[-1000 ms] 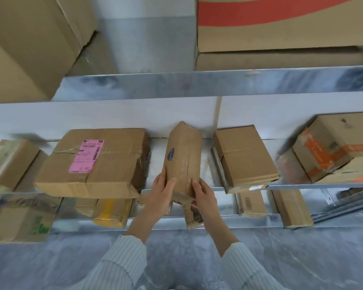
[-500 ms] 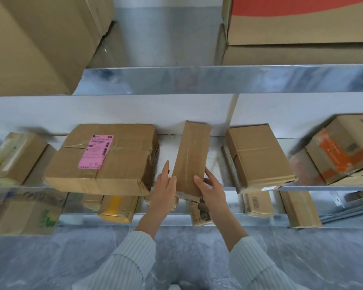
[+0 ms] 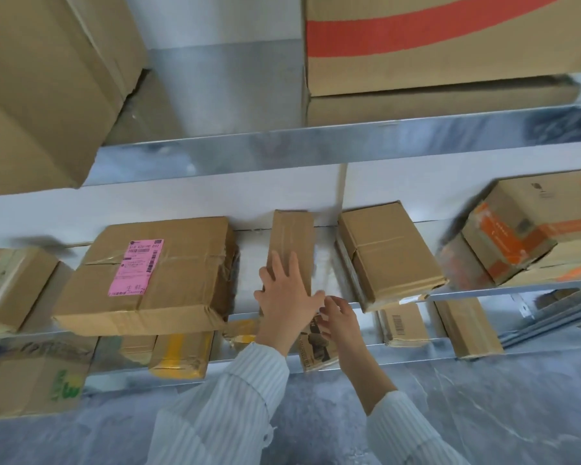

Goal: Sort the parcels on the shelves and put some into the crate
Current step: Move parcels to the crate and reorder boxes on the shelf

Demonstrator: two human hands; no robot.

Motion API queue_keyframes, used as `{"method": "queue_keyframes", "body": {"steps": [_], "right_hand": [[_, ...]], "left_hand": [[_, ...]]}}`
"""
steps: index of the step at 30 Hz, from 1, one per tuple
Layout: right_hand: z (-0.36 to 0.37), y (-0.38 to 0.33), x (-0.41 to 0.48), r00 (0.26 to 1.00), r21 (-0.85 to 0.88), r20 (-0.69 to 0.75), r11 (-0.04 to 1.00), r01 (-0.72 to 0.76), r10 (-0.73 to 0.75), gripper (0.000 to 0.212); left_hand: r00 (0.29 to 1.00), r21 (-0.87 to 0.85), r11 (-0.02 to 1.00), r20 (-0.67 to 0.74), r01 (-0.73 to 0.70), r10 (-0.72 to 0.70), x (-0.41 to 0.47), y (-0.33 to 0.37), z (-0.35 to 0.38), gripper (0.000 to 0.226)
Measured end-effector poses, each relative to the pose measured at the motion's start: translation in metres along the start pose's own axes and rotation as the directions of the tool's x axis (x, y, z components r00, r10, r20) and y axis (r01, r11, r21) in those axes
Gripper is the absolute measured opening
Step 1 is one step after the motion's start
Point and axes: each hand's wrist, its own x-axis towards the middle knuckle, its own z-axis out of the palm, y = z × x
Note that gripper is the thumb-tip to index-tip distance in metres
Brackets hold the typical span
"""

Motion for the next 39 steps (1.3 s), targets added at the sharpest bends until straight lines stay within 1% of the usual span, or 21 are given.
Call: {"method": "queue_keyframes", "body": {"steps": [2, 4, 8, 12, 15, 17, 18, 20, 22, 23, 25, 26, 28, 31, 36, 38, 39], "right_hand": [[-0.004, 0.003, 0.0, 1.0, -0.045, -0.011, 0.999, -0.03, 0.029, 0.023], [-0.006, 0.007, 0.003, 0.999, -0.08, -0.004, 0.996, -0.044, 0.043, 0.026], [-0.004, 0.006, 0.002, 0.997, -0.038, 0.05, 0.997, -0.063, 0.065, 0.026], [0.002, 0.002, 0.0, 0.991, -0.007, 0.09, 0.995, -0.101, 0.101, 0.028], [0.002, -0.005, 0.002, 0.99, -0.021, 0.12, 0.997, -0.076, 0.078, 0.024], [0.0, -0.011, 0.005, 0.991, -0.046, 0.134, 0.999, -0.024, 0.029, 0.021], [-0.001, -0.014, 0.005, 0.99, -0.042, 0.139, 0.999, 0.008, -0.002, 0.019], [-0.004, -0.02, 0.004, 0.988, -0.021, 0.138, 0.997, 0.073, -0.069, 0.02], [-0.007, -0.023, 0.002, 0.98, -0.021, 0.145, 0.99, 0.14, -0.136, 0.022], [-0.007, -0.023, 0.001, 0.975, -0.028, 0.154, 0.985, 0.169, -0.163, 0.023], [-0.006, -0.021, 0.0, 0.961, -0.04, 0.191, 0.976, 0.213, -0.202, 0.026], [-0.004, -0.019, -0.001, 0.954, -0.042, 0.209, 0.973, 0.229, -0.215, 0.026], [-0.001, -0.017, -0.003, 0.942, -0.042, 0.238, 0.966, 0.254, -0.237, 0.025], [0.001, -0.012, -0.006, 0.934, -0.02, 0.251, 0.963, 0.269, -0.256, 0.027], [-0.004, -0.005, -0.008, 0.939, 0.019, 0.22, 0.964, 0.266, -0.263, 0.026], [-0.008, -0.005, -0.009, 0.946, 0.062, 0.208, 0.969, 0.239, -0.247, 0.022], [-0.009, -0.006, -0.009, 0.949, 0.079, 0.202, 0.97, 0.23, -0.242, 0.02]], "left_hand": [[1.0, 0.048, 0.999, 0.017, -0.003, 0.002, 0.001, -0.002, 0.0, 0.089], [1.0, 0.062, 0.998, 0.026, 0.002, -0.004, 0.002, -0.002, -0.002, 0.088], [1.0, 0.056, 0.998, 0.029, 0.003, -0.004, 0.0, 0.0, -0.003, 0.086], [1.0, -0.085, 0.996, 0.026, -0.003, 0.005, 0.003, -0.01, -0.009, 0.087], [1.0, -0.213, 0.977, 0.011, -0.026, 0.029, 0.003, -0.021, -0.017, 0.087], [1.0, -0.404, 0.914, 0.01, -0.021, 0.028, 0.003, -0.029, -0.019, 0.089], [1.0, -0.526, 0.851, 0.016, -0.006, 0.017, 0.002, -0.032, -0.019, 0.092], [0.999, -0.687, 0.725, 0.049, 0.046, -0.017, -0.002, -0.036, -0.016, 0.097], [0.993, -0.758, 0.643, 0.108, 0.113, -0.047, -0.006, -0.042, -0.005, 0.092], [0.989, -0.793, 0.593, 0.134, 0.141, -0.055, -0.009, -0.045, -0.001, 0.084], [0.98, -0.865, 0.462, 0.188, 0.197, -0.066, -0.014, -0.05, 0.004, 0.067], [0.973, -0.883, 0.41, 0.221, 0.23, -0.072, -0.016, -0.054, 0.007, 0.065], [0.955, -0.895, 0.336, 0.288, 0.294, -0.069, -0.021, -0.061, 0.009, 0.064], [0.944, -0.902, 0.279, 0.325, 0.329, -0.06, -0.025, -0.066, 0.011, 0.066], [0.951, -0.913, 0.276, 0.307, 0.301, -0.024, -0.028, -0.067, 0.011, 0.067], [0.95, -0.912, 0.27, 0.31, 0.31, -0.044, -0.031, -0.065, 0.008, 0.062], [0.948, -0.916, 0.246, 0.306, 0.317, -0.082, -0.032, -0.064, 0.004, 0.056]]}}
